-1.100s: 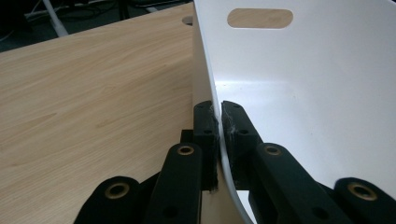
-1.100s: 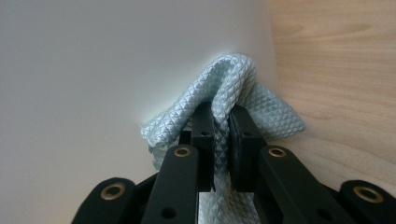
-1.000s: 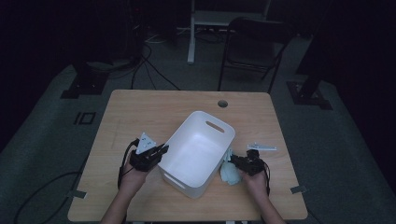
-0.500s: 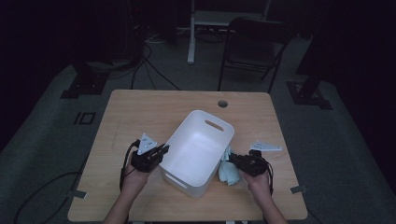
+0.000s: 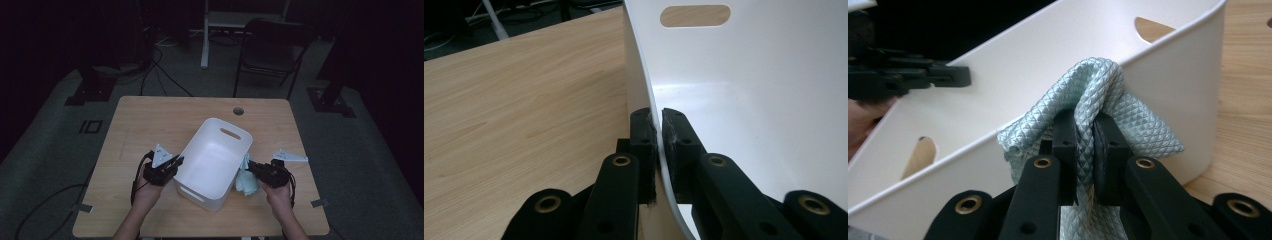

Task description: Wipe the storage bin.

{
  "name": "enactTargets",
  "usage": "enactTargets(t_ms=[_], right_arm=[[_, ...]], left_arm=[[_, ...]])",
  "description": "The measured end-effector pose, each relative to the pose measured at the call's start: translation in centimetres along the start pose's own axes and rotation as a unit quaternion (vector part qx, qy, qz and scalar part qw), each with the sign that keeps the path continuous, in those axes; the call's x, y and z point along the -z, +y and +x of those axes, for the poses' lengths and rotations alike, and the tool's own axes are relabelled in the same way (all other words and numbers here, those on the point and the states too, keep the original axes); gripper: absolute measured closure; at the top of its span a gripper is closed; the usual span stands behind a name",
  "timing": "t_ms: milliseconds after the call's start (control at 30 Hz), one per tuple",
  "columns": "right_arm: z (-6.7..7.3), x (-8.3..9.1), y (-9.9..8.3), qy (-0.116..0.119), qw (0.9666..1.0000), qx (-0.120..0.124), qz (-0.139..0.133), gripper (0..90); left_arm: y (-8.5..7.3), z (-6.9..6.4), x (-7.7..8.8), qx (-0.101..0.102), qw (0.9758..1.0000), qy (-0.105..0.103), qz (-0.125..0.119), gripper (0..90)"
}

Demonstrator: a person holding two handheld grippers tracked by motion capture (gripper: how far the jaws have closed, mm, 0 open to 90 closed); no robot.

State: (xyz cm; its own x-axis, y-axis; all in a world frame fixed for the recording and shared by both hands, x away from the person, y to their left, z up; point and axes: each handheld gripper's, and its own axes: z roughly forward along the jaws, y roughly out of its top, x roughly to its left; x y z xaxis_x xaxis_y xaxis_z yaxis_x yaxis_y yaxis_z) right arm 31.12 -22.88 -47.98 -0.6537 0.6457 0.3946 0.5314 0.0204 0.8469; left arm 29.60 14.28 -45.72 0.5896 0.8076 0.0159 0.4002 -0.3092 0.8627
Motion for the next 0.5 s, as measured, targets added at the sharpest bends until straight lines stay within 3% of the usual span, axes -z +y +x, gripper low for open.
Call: enactTargets(t_ms=[500], right_arm=[[-2.7, -2.5, -2.6, -0.039, 0.9968, -0.041, 0.056, 82.4]], left_arm=[[0.1, 0.0, -0.1, 0.008, 1.0, 0.002, 0.002, 84.2]])
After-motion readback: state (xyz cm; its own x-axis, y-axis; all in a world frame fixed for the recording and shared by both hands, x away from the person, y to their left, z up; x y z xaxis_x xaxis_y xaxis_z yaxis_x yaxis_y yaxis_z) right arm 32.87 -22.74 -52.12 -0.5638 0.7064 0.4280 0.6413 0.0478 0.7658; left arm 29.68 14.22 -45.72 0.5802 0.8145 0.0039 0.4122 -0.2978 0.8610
